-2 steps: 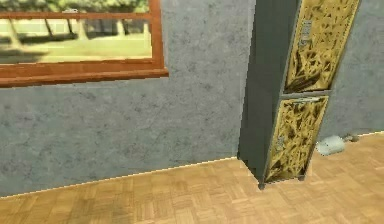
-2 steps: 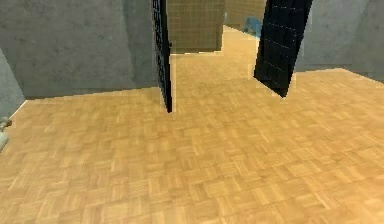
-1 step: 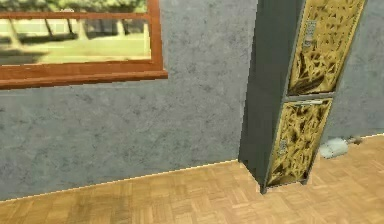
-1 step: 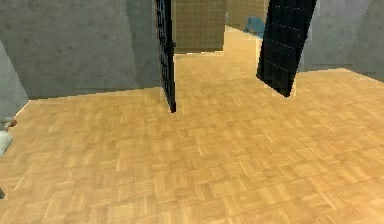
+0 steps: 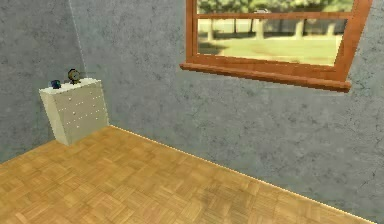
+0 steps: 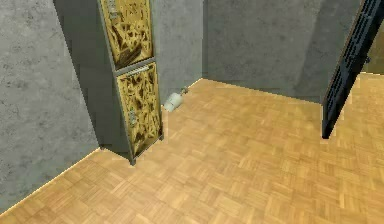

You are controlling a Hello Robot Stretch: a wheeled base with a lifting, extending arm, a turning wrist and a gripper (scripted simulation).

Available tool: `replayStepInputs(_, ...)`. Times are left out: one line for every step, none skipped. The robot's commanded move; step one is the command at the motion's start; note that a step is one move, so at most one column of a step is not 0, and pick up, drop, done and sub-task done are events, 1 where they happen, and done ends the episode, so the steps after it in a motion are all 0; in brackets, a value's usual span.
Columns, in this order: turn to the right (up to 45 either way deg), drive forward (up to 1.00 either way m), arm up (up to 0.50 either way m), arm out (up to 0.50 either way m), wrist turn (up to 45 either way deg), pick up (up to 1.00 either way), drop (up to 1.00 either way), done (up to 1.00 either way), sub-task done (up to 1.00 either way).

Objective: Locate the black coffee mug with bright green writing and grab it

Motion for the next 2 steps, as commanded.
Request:
replayStepInputs(-12.0,0.00,0.00,0.00,0.0,0.00,0.00,0.00,0.00)
replayStepInputs(0.0,0.45,0.00,0.00,0.0,0.00,0.00,0.00,0.00)
